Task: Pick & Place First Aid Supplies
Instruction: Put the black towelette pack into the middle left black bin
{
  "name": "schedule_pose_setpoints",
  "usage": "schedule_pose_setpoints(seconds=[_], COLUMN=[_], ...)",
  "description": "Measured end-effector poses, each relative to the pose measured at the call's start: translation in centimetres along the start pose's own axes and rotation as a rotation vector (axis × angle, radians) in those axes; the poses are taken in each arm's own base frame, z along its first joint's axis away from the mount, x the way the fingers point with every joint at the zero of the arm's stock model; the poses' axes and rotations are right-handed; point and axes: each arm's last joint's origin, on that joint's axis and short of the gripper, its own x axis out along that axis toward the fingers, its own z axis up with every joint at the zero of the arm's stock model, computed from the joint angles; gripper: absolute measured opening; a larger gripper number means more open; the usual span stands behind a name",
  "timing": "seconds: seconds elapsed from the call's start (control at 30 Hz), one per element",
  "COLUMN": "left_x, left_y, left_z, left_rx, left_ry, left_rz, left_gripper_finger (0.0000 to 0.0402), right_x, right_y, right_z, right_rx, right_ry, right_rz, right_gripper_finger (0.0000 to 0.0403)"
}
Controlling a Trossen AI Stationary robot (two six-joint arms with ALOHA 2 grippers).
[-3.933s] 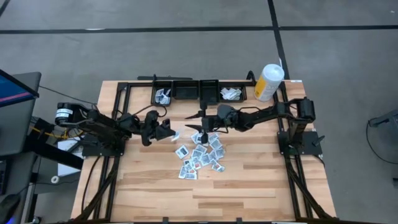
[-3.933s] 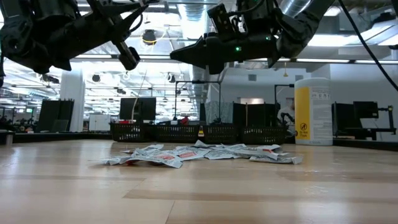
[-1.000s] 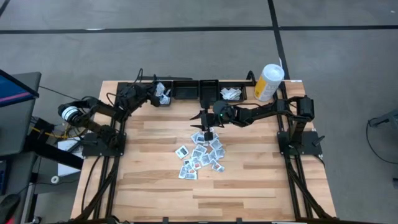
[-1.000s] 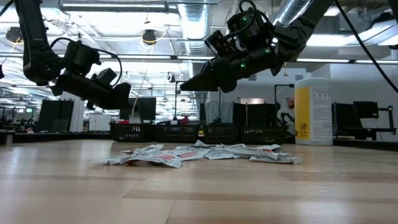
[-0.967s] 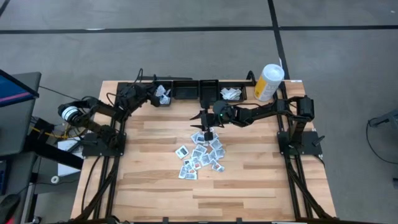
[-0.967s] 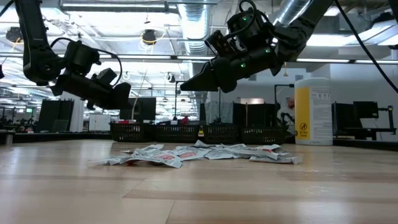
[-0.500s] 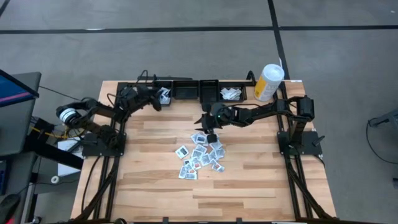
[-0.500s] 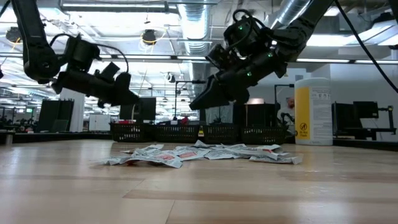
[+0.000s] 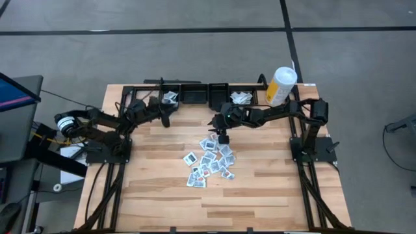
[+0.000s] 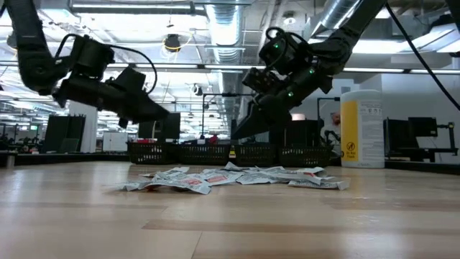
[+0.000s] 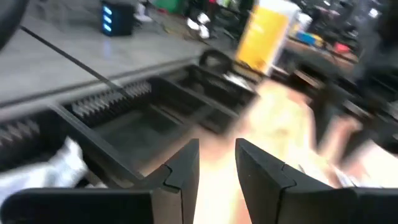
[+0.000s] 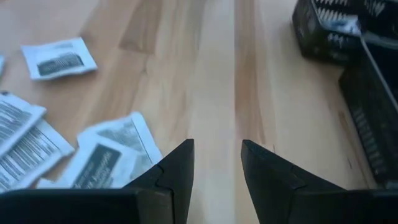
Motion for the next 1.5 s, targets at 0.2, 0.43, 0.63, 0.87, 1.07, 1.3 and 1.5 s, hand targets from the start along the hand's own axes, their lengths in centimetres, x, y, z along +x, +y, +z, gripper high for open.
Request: schedule_pose_setpoints(seconds=[0.2, 0.43, 0.63, 0.87, 1.07, 1.3, 1.5], left_x=[-1.5, -2.4, -2.7, -2.9, -3.0, -3.2, -3.1], left_y=[-2.0, -4.5, -6.2, -7.1, -7.7, -8.1, -8.0], left_z=[-2.7, -4.2, -4.3, -4.4, -4.4, -4.4, -4.3], left_rx=[-0.011, 0.006, 0.041, 0.046, 0.044, 0.043, 0.044], left_ry=[0.109, 0.181, 0.170, 0.171, 0.166, 0.153, 0.147], left_rz=[-0.104, -0.256, -0.347, -0.391, -0.402, -0.406, -0.385], left_gripper_finger=[0.0104, 0.0104, 0.0104, 0.0104, 0.0104, 0.0104, 0.0104], right_x=[-0.1, -0.1, 0.0, 0.1, 0.0, -0.3, -0.5], right_y=[-0.8, -0.8, 0.2, 2.2, 3.8, 4.0, 4.7], right_z=[-0.6, -0.5, -0.6, -0.9, -1.3, -2.1, -1.7], right_rx=[0.054, 0.065, 0.030, -0.043, -0.078, 0.020, 0.004], right_ry=[0.026, 0.016, 0.062, 0.137, 0.226, 0.332, 0.323], right_rz=[-0.012, -0.014, 0.024, 0.095, 0.146, 0.130, 0.144], right_gripper_finger=[0.0129, 0.0129, 0.0129, 0.0129, 0.0129, 0.0129, 0.0129])
